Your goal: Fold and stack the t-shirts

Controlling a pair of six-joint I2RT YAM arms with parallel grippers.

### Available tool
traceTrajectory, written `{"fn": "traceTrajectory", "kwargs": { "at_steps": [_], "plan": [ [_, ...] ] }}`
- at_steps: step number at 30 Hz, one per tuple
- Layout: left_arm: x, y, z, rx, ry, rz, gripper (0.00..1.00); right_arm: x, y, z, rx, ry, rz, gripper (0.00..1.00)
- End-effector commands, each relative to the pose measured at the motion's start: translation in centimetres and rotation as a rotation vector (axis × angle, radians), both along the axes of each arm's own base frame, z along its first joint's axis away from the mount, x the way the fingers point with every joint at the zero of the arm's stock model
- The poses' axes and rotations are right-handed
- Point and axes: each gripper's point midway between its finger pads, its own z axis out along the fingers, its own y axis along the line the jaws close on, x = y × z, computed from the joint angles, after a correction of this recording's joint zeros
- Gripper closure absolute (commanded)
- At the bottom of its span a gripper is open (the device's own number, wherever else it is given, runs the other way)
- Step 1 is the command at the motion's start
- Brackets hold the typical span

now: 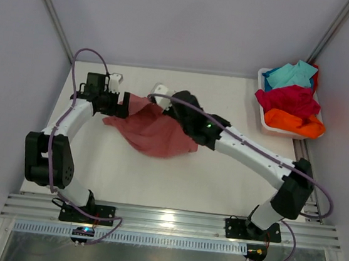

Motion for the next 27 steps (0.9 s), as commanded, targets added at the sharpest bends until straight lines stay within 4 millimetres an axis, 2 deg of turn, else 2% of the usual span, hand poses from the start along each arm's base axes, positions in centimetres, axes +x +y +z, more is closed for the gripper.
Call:
{"fn": "traceTrajectory", "kwargs": {
  "at_steps": [1, 2, 6, 9, 13, 18, 21, 27],
  "plan": [
    [1.5, 0.2, 0.1, 0.0, -0.038, -0.005, 0.01, 1.4, -5.7, 7.7, 0.101, -0.179, -0.161, 0.97],
    [1.6, 0.1, 0.0, 0.0, -0.036, -0.007, 0.01, 1.7, -7.1, 8.5, 0.089, -0.209, -0.2, 0.97],
    [1.7, 0.1, -0.2, 0.005, -0.035, -0.018, 0.01, 1.5, -9.9, 10.6, 0.112, -0.262, -0.234, 0.97],
    [1.7, -0.2, -0.1, -0.005, -0.039, -0.034, 0.01, 1.2, -10.7, 10.1, 0.111, -0.252, -0.228, 0.97],
    [1.9, -0.5, 0.0, -0.014, -0.045, -0.054, 0.01, 1.3, -10.6, 8.3, 0.085, -0.232, -0.231, 0.97],
    [2.1, 0.5, -0.4, 0.048, -0.055, -0.044, 0.01, 1.3, -11.4, 8.3, 0.089, -0.26, -0.261, 0.97],
    [2.5, 1.4, -0.5, 0.093, -0.063, -0.03, 0.01, 0.8, -12.7, 8.1, 0.067, -0.264, -0.276, 0.97],
    [4.4, 1.8, -0.4, 0.116, -0.066, -0.013, 0.01, -0.8, -17.2, 8.7, -0.018, -0.324, -0.388, 0.97]
  ]
}}
